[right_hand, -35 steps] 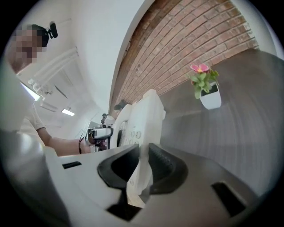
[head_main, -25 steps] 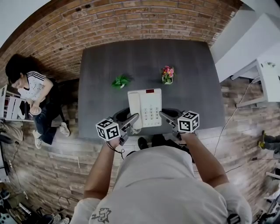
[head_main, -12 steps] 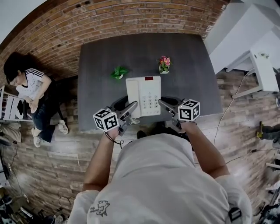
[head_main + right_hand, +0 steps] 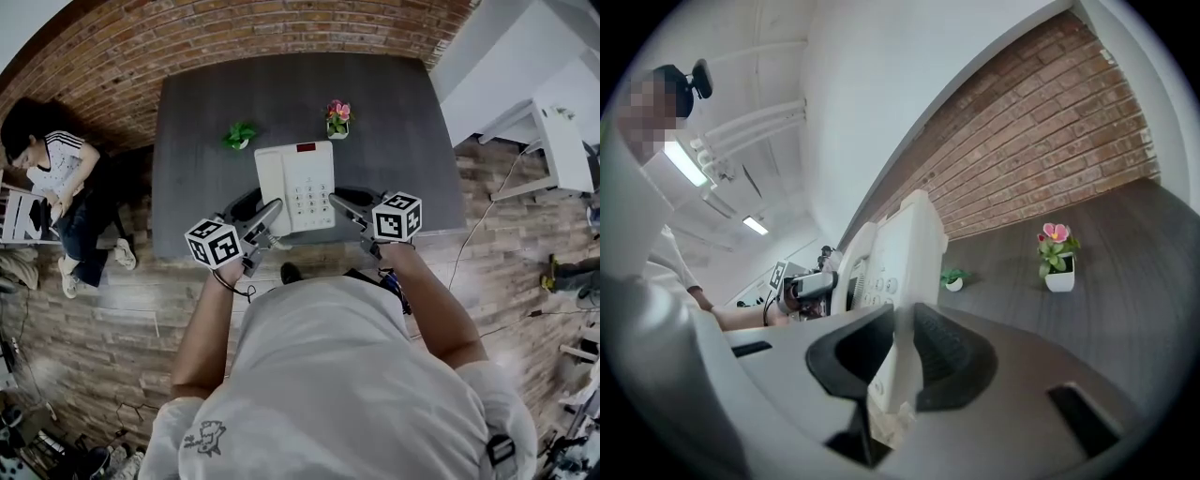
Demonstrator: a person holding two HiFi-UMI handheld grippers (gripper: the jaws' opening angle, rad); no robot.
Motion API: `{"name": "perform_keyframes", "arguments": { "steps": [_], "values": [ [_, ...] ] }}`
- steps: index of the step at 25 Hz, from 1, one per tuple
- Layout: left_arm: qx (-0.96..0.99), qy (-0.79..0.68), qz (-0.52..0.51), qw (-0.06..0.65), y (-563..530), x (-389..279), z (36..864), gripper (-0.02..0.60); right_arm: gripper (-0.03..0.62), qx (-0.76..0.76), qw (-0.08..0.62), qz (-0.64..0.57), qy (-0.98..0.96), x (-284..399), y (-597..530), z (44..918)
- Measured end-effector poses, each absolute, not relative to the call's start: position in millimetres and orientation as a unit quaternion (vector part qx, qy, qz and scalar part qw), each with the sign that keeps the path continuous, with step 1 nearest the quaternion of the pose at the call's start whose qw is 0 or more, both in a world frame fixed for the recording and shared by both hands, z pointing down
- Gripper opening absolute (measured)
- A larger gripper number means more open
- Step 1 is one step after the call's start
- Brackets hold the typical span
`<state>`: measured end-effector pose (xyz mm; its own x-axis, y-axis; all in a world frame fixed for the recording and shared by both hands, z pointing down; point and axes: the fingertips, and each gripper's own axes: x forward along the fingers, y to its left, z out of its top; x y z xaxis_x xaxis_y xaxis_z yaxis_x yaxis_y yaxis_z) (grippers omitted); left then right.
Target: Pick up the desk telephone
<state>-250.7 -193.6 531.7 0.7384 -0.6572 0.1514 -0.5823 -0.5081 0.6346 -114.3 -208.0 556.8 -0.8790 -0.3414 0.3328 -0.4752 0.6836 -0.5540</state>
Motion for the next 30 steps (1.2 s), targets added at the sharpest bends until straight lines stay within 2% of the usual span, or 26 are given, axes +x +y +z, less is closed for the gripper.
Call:
{"name": "perform_keyframes", "arguments": {
  "steps": [5, 21, 30],
  "values": [
    [0.857, -0.368, -0.061, 0.355, -192.4, -243.7, 532.7, 0.295, 0.074, 0.21, 0.109, 0.334, -0.913, -107.0, -209.1, 556.6],
    [0.842, -0.408, -0.058, 0.347, -145.9, -138.4, 533.6, 0.295, 0.074, 0.173, 0.106, 0.332, -0.921, -4.4, -171.1, 562.5],
    [0.838, -0.425, -0.064, 0.335, -68.8, -92.5, 524.9, 0.295, 0.075, 0.156, 0.098, 0.328, -0.927, 40.3, -94.5, 558.5]
  ]
}}
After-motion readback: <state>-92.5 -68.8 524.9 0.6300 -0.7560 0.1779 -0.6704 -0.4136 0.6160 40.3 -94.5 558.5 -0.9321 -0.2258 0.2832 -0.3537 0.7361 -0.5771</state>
